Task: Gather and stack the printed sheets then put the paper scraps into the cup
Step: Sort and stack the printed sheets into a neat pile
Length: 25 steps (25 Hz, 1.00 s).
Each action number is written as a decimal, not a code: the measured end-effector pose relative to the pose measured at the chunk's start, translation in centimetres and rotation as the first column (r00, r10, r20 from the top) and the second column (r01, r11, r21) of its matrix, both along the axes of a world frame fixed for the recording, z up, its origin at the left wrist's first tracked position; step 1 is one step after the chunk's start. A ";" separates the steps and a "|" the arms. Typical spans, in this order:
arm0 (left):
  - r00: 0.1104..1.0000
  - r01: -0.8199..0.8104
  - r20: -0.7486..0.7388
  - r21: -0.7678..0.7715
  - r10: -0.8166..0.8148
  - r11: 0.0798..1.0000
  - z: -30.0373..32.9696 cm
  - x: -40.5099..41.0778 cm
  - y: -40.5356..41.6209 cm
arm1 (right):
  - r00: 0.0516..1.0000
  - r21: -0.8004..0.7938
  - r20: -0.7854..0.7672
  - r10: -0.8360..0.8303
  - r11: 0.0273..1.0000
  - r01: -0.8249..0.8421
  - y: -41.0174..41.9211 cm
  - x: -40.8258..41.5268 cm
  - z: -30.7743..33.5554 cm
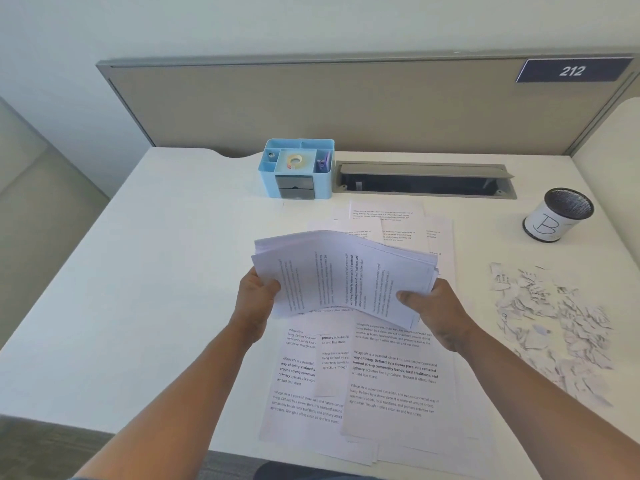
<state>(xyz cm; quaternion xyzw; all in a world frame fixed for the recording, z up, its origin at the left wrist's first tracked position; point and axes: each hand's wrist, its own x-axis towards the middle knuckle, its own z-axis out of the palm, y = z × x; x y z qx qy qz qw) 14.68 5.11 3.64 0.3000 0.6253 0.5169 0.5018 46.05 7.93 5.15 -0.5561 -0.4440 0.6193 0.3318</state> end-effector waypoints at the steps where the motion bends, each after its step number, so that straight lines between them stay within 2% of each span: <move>1: 1.000 -0.011 0.015 0.019 0.010 1.000 0.1 0.0 0.0 | 1.000 0.006 -0.007 0.007 1.000 -0.007 0.0 0.0 0.1; 5: 0.998 -0.006 0.069 0.057 0.002 0.998 0.1 -0.1 -0.3 | 1.000 0.004 0.006 0.021 1.000 -0.021 -0.4 0.3 -0.6; 12: 0.999 0.034 -0.021 0.012 -0.033 0.999 -0.6 -0.4 -0.6 | 0.997 0.008 0.064 0.036 0.999 -0.036 -0.7 0.2 -1.3; 17: 1.000 0.024 -0.011 0.012 -0.024 1.000 -0.6 -0.2 -0.5 | 0.997 0.016 0.070 0.024 1.000 -0.026 -0.8 0.0 -0.6; 21: 0.999 0.049 0.009 -0.060 -0.048 0.997 -1.4 -0.3 -1.0 | 0.995 0.012 0.082 0.055 0.998 -0.057 -1.1 -0.1 -0.9; 25: 1.000 0.001 -0.006 -0.063 -0.001 0.998 -1.5 -0.6 -0.6 | 0.994 0.027 0.106 0.038 0.999 -0.041 -0.8 -0.2 -0.9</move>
